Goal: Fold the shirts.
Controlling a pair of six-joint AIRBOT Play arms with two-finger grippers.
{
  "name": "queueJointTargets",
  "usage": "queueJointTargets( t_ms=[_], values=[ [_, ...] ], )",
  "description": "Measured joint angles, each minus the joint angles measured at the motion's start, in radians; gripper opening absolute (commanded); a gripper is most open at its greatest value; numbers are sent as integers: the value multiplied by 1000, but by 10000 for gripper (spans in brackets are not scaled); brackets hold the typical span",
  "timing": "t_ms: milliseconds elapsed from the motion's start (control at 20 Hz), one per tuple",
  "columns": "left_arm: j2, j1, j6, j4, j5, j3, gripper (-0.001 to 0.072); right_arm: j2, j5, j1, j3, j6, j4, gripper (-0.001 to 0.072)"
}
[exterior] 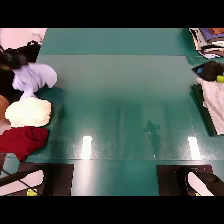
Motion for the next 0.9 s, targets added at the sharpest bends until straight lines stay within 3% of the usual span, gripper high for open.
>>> queueJointTargets(
  t_ms=[150,300,600,650,700,750,900],
  values=[
    [121,-84,31,-47,-35,159,21,0,-24,0,102,0,4,17],
    [188,-255,52,-67,-74,242,21,0,-34,0,185,0,6,17],
    [111,-667,66,-85,-182,190,29,0,-26,0,242,0,6,17],
    [79,-726,71,-101,-179,161,231,0,-18,0,244,0,6,17],
    [46,-773,79,-119,-166,135,511,0,-13,0,246,0,6,17],
    [9,-812,88,-136,-155,111,556,0,-3,0,246,0,6,17],
    [-65,-841,97,-132,-129,74,557,0,15,0,248,0,5,17]
  ],
)
